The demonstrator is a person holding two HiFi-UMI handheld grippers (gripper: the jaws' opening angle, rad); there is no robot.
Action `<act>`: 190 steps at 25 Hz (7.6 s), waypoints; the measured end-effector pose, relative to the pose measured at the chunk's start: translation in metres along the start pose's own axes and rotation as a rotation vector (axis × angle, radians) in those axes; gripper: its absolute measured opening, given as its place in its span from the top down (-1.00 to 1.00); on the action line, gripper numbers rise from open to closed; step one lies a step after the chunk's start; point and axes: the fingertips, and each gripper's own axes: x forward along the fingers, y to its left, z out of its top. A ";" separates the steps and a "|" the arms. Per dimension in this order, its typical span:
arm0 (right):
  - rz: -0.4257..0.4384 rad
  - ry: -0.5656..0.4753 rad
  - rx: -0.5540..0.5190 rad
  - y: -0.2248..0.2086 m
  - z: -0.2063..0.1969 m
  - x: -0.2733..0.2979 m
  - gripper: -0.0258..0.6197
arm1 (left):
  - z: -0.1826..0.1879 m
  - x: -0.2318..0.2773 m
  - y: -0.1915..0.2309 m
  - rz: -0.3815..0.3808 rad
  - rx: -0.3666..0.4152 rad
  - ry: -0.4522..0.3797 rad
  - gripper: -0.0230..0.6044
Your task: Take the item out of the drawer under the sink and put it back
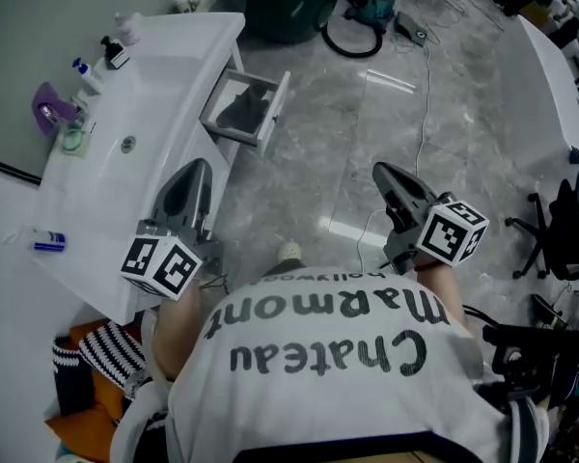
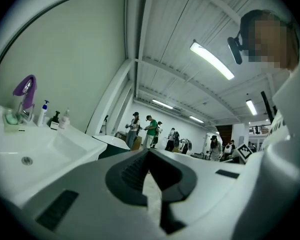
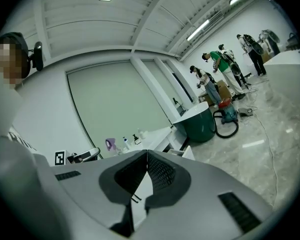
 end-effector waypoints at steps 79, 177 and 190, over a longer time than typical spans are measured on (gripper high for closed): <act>0.280 0.272 0.039 -0.173 0.161 0.366 0.89 | 0.020 0.303 0.156 0.260 -0.105 0.081 0.90; 0.041 0.521 0.244 -0.210 -0.054 0.351 0.89 | -0.209 0.282 0.242 0.260 0.002 0.648 0.83; 0.164 0.425 -0.024 -0.101 0.018 0.379 0.89 | -0.088 0.241 0.219 0.250 -0.005 0.289 0.83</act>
